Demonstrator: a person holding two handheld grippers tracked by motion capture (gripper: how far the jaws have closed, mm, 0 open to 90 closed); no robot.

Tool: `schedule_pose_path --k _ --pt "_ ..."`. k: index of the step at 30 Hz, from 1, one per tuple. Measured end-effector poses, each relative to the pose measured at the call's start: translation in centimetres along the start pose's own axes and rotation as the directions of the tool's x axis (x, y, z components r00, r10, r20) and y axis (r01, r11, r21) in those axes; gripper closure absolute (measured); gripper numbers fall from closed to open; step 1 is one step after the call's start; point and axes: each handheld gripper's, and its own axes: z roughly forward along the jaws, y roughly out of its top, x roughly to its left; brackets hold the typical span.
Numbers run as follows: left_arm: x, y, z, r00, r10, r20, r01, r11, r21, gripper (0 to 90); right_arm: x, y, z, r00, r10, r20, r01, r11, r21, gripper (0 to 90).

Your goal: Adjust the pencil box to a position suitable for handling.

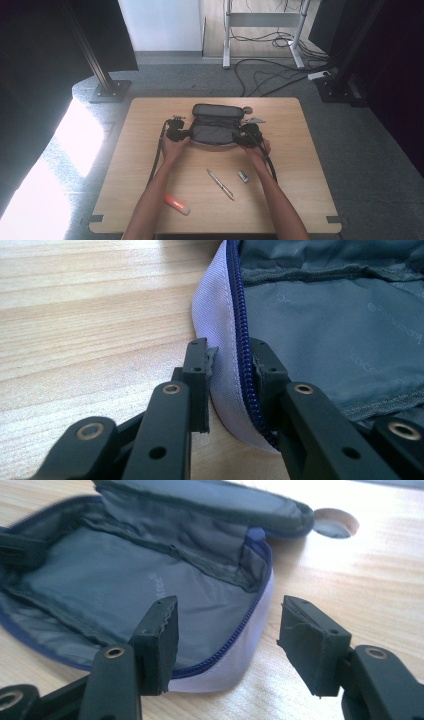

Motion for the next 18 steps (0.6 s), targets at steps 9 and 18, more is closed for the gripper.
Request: schedule_pose_path --k 9,18 --pt "0.1 0.0 0.0 1.0 -0.004 0.007 0.004 1.0 0.0 73.5 -0.6 -0.6 1.4 0.9994 0.029 0.021 -0.03 0.999 0.026 40.0" --pt "0.1 0.0 0.0 1.0 -0.001 0.007 0.001 1.0 -0.001 73.4 -0.9 -0.9 2.3 0.9985 0.052 0.018 -0.053 0.998 0.034 46.7"
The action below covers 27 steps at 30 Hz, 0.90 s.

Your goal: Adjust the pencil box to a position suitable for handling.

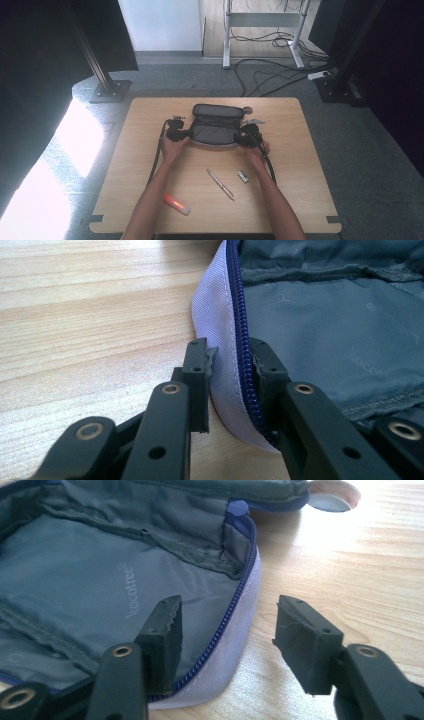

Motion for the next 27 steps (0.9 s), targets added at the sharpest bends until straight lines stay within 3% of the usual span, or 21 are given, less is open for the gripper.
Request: schedule_pose_path --k 5,8,11,22,27 --pt "0.07 0.0 0.02 1.0 -0.002 0.005 0.002 1.0 0.001 72.7 -0.16 -0.21 0.48 0.9999 0.011 -0.004 -0.011 1.0 0.015 54.7" --pt "0.05 0.03 0.12 1.0 -0.002 0.009 0.002 1.0 0.001 71.9 -0.26 -0.27 0.65 0.9992 0.025 -0.031 -0.024 0.999 0.023 62.3" --pt "0.01 0.13 0.17 1.0 0.003 0.009 -0.003 1.0 0.008 69.5 0.19 -0.24 0.69 0.9999 -0.014 0.003 0.014 1.0 0.022 68.4" --pt "-0.22 0.4 0.49 0.9999 -0.003 0.017 0.003 1.0 0.005 63.3 0.51 -0.14 0.69 0.9974 -0.044 0.057 0.042 0.999 0.03 81.7" --pt "-0.33 0.42 0.54 0.9999 -0.003 0.01 0.003 1.0 0.003 62.2 0.51 -0.14 0.65 0.9971 -0.05 0.057 0.049 0.998 0.027 83.7"
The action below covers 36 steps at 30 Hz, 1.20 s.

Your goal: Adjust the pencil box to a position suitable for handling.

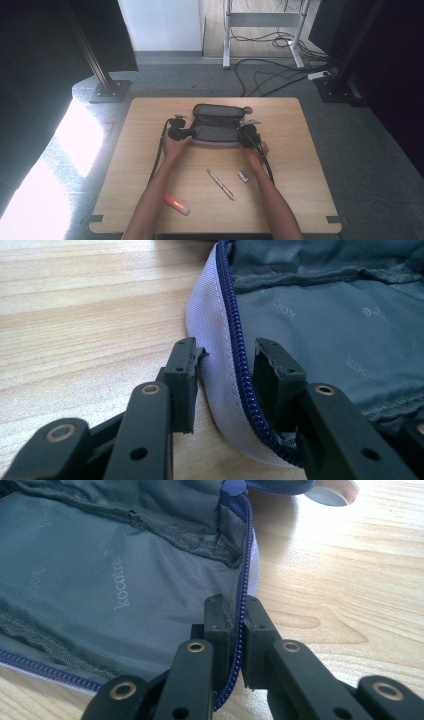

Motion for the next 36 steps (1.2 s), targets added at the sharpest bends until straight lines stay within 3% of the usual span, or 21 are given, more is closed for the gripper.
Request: schedule_pose_path --k 9,13,21,28,36 --pt "0.3 0.1 -0.2 0.9999 -0.012 0.009 0.012 0.9999 0.004 76.7 -0.1 0.1 -0.2 0.9998 0.016 -0.012 -0.016 1.0 -0.007 86.5" --pt "0.2 0.1 -0.3 1.0 0.001 0.007 -0.001 1.0 0.005 83.0 -0.3 0.3 -0.6 0.9991 0.032 -0.026 -0.033 0.999 -0.032 86.7" --pt "0.2 0.2 -1.0 0.9997 0.01 0.024 -0.01 0.9999 0.002 84.5 -0.4 0.7 -1.5 0.9991 0.025 -0.033 -0.027 0.998 -0.063 86.8" --pt "-0.3 0.8 -2.8 0.9989 0.035 0.03 -0.034 0.9988 -0.036 84.6 -0.5 1.2 -2.6 0.9986 0.029 -0.044 -0.033 0.996 -0.089 86.8" --pt "-0.3 1.1 -4.7 0.9978 0.059 0.029 -0.057 0.9967 -0.058 84.6 0.2 1.9 -3.9 0.999 0.002 -0.045 -0.008 0.993 -0.118 86.8"
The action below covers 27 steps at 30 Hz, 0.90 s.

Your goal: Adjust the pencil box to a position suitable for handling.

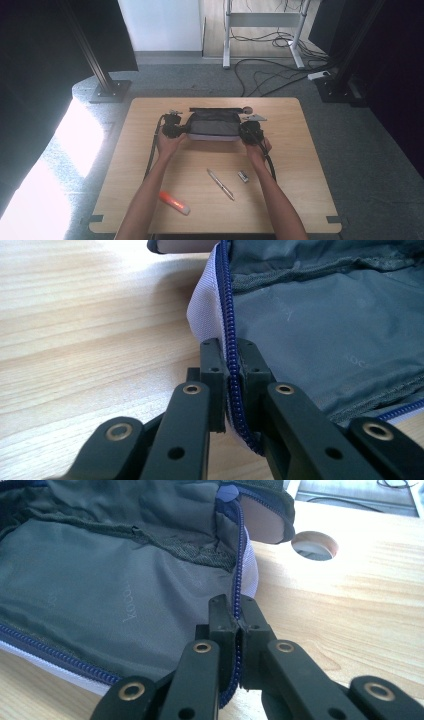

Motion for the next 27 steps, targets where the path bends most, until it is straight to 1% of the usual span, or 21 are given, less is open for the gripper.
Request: schedule_pose_path --k 3,8,12,14,15,18,20,21,22,26,27 --pt "-0.1 0.0 -0.7 1.0 0.008 0.003 -0.008 0.9999 -0.013 84.5 0.2 0.2 -0.4 1.0 -0.002 -0.01 0.002 1.0 -0.013 86.8" --pt "-0.4 0.0 -1.6 0.9991 0.042 -0.005 -0.042 0.9986 -0.033 84.6 0.4 0.3 -0.8 0.9999 -0.003 -0.015 0.003 1.0 -0.023 86.9" --pt "-0.3 -0.3 -2.2 0.9994 0.034 0.011 -0.033 0.9986 -0.042 85.5 0.7 0.4 -1.3 0.9996 -0.009 -0.026 0.008 0.999 -0.033 86.9" --pt "-0.2 -0.4 -2.4 0.9994 0.033 0.013 -0.033 0.9984 -0.047 85.6 0.8 0.3 -1.4 0.9996 -0.011 -0.026 0.01 0.999 -0.036 86.9" --pt "-0.2 -0.5 -2.5 0.9994 0.033 0.014 -0.032 0.9984 -0.048 86.1 1.1 0.3 -1.6 0.9995 -0.021 -0.024 0.02 0.999 -0.043 87.1" --pt "0.0 -0.8 -2.7 0.9993 0.031 0.019 -0.03 0.9987 -0.04 86.8 1.4 0.2 -1.8 0.9994 -0.031 -0.017 0.03 0.998 -0.047 87.2" --pt "0.1 -1.0 -2.8 0.9994 0.024 0.026 -0.023 0.9989 -0.04 87.2 1.6 0.2 -2.0 0.9993 -0.032 -0.019 0.031 0.998 -0.051 87.2" --pt "0.2 -1.2 -3.1 0.9993 0.019 0.032 -0.017 0.9987 -0.049 87.3 1.7 0.2 -2.1 0.9993 -0.031 -0.022 0.03 0.998 -0.054 87.2" --pt "0.2 -1.2 -3.1 0.9993 0.019 0.032 -0.017 0.9987 -0.049 87.3 1.7 0.2 -2.1 0.9993 -0.031 -0.022 0.03 0.998 -0.054 87.2" --pt "0.2 -1.5 -3.9 0.999 0.025 0.037 -0.023 0.9977 -0.064 87.3 2.0 0.3 -2.6 0.9989 -0.036 -0.031 0.034 0.997 -0.071 87.2" --pt "0.1 -1.7 -4.3 0.9988 0.035 0.033 -0.032 0.9972 -0.067 87.3 2.2 0.4 -2.9 0.9987 -0.036 -0.036 0.033 0.996 -0.079 87.2"
